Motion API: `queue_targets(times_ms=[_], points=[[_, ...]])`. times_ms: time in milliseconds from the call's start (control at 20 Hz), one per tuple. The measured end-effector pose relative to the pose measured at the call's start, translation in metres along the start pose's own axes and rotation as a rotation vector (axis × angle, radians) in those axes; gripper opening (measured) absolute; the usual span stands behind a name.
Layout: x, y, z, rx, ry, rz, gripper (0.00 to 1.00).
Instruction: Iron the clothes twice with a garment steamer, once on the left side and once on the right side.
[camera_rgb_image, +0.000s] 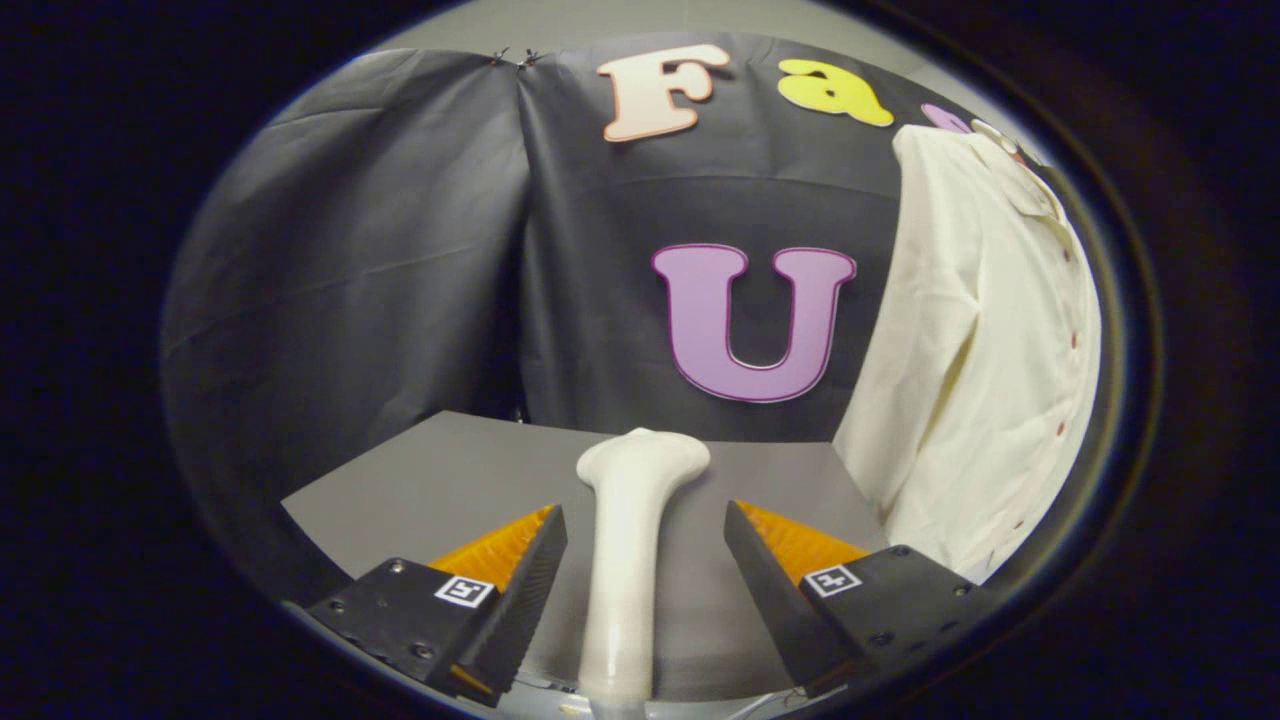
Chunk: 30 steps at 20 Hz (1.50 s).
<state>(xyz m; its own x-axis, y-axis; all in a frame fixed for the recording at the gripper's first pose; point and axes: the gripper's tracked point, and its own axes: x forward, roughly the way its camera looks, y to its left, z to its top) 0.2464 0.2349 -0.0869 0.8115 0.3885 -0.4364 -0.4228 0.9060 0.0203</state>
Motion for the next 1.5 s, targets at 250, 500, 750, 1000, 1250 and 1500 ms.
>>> queue_targets(times_ms=[250,500,750,1000,1250,1500], points=[[0.030,0.014,-0.018,0.056,0.179,0.030,0.99],[0.050,0.001,-0.042,0.056,0.334,-0.033,0.68],[0.039,0.004,-0.042,0.044,0.326,0.014,0.47],[0.024,0.003,-0.009,0.172,0.114,0.113,0.44],[-0.001,-0.015,0.023,0.253,-0.050,0.142,0.43],[-0.048,-0.014,0.047,0.176,-0.201,0.187,0.42]])
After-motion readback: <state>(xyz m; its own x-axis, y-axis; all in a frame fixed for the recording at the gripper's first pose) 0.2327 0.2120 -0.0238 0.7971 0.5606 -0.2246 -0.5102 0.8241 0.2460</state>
